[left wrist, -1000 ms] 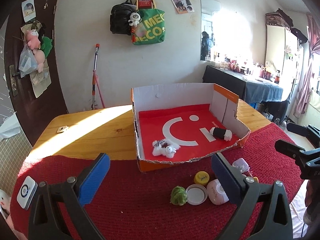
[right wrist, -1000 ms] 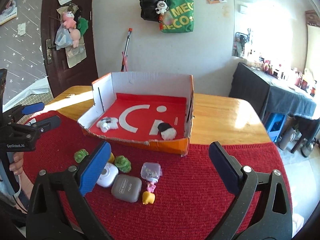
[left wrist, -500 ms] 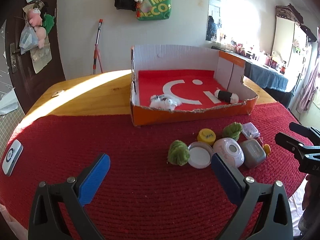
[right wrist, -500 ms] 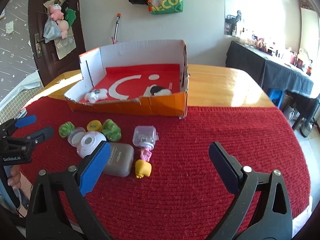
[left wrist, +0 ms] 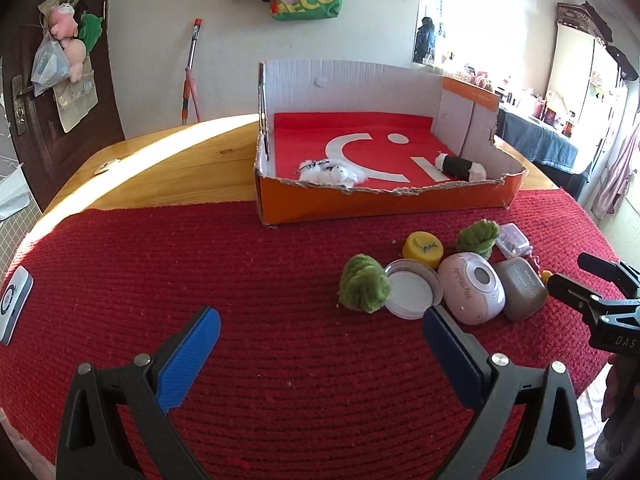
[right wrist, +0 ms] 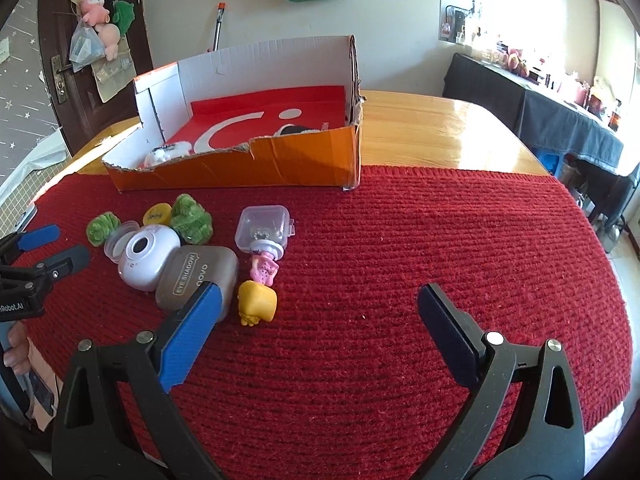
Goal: Organize objects
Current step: 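Withdraw both tools from the box back over the rug, then grasp the green yarn ball with the left gripper while the right grasps the pink-yellow toy, then carry yarn ball and pink-yellow toy into the box and open both grippers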
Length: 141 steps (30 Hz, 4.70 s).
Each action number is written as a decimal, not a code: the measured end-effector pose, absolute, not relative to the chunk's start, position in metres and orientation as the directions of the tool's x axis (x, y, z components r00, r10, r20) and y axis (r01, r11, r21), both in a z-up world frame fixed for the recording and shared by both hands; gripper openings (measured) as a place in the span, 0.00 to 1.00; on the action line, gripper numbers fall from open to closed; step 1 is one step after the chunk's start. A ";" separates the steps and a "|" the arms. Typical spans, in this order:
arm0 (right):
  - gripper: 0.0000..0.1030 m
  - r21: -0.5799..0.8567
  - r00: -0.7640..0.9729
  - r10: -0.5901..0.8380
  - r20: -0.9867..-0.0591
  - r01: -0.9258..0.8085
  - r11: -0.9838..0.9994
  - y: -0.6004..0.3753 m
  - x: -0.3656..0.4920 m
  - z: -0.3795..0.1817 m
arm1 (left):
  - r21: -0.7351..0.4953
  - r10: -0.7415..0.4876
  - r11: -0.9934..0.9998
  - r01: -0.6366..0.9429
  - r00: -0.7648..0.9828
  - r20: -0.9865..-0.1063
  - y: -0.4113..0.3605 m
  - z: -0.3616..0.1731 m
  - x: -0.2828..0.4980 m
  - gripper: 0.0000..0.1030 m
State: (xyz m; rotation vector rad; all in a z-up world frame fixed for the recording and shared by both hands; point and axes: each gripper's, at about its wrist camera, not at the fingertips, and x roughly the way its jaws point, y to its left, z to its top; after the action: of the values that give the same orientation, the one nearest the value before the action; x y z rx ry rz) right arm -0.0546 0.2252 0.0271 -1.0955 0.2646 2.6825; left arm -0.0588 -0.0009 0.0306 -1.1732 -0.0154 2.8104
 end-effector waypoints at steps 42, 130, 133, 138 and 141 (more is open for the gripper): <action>0.87 0.082 -0.675 0.133 -0.726 -0.277 -0.957 0.238 -0.070 0.018 | -0.030 0.149 -0.981 -0.192 -0.642 -0.752 -0.003 0.021 -0.098 0.91; 0.20 0.137 -0.547 -0.112 -0.829 -0.004 -0.991 0.236 -0.236 0.043 | -0.072 0.344 -0.840 -0.538 -0.427 -0.836 0.071 0.038 -0.217 0.27; 0.20 0.134 -0.539 -0.113 -0.835 0.001 -0.991 0.236 -0.238 0.042 | -0.080 0.347 -0.837 -0.542 -0.413 -0.842 0.071 0.036 -0.221 0.28; 0.20 0.132 -0.532 -0.115 -0.839 0.007 -0.991 0.234 -0.239 0.042 | -0.074 0.343 -0.831 -0.552 -0.404 -0.848 0.074 0.035 -0.224 0.28; 0.20 0.130 -0.530 -0.116 -0.840 0.011 -0.991 0.235 -0.239 0.043 | -0.074 0.344 -0.831 -0.552 -0.404 -0.848 0.074 0.035 -0.224 0.28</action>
State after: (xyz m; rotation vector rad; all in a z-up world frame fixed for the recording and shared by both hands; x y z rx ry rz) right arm -0.2387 0.2350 0.0429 -1.5541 0.1747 2.8081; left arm -0.2245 0.0741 0.0349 -1.2796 0.2951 2.2387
